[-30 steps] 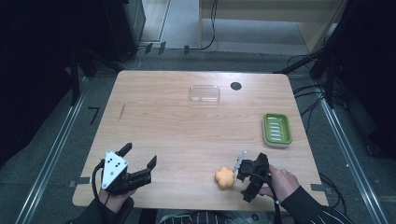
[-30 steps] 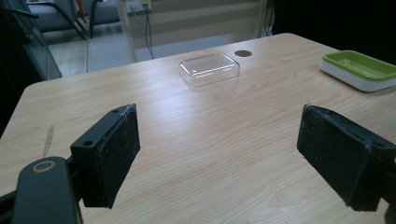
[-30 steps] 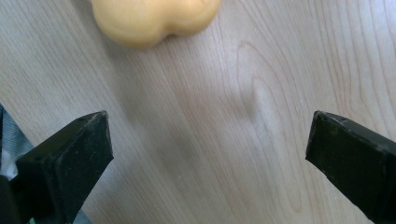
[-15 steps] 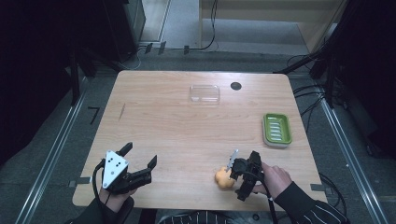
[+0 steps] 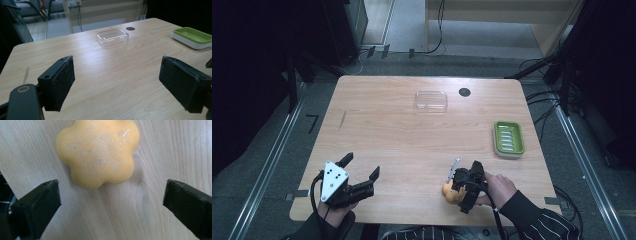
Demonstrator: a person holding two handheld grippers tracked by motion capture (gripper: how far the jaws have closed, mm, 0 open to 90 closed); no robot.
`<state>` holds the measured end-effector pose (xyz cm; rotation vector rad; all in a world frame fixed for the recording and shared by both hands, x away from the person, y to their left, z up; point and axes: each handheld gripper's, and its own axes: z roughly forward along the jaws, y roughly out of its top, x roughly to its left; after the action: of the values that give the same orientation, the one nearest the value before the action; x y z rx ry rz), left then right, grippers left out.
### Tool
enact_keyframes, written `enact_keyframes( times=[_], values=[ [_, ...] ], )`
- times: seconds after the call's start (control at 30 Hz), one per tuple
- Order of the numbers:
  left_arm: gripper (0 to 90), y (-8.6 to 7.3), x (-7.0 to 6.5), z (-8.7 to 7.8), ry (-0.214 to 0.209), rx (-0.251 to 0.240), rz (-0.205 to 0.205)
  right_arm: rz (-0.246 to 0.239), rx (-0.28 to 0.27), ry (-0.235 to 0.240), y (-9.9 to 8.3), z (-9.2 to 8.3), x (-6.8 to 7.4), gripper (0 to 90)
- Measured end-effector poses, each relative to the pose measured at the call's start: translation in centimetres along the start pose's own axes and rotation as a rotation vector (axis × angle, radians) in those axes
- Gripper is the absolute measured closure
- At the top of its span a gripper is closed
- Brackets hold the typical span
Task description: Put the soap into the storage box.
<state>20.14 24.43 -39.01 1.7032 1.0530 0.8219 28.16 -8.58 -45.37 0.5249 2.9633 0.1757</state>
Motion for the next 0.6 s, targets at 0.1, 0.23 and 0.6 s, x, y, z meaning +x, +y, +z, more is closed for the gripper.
enact_keyframes(
  times=[0.1, 0.23, 0.6],
  values=[
    [13.7, 0.0, 0.0, 0.0, 0.001, -0.001, -0.001, 0.0, -0.004, 0.007, 0.2, 0.1, 0.0, 4.5],
    [13.7, 0.0, 0.0, 0.0, 0.002, -0.002, -0.001, -0.013, 0.001, 0.015, 0.6, 0.2, 0.2, 11.0],
    [13.7, 0.0, 0.0, 0.0, 0.002, -0.005, 0.0, -0.053, 0.019, 0.03, 1.7, 0.6, 0.5, 28.4]
  ],
)
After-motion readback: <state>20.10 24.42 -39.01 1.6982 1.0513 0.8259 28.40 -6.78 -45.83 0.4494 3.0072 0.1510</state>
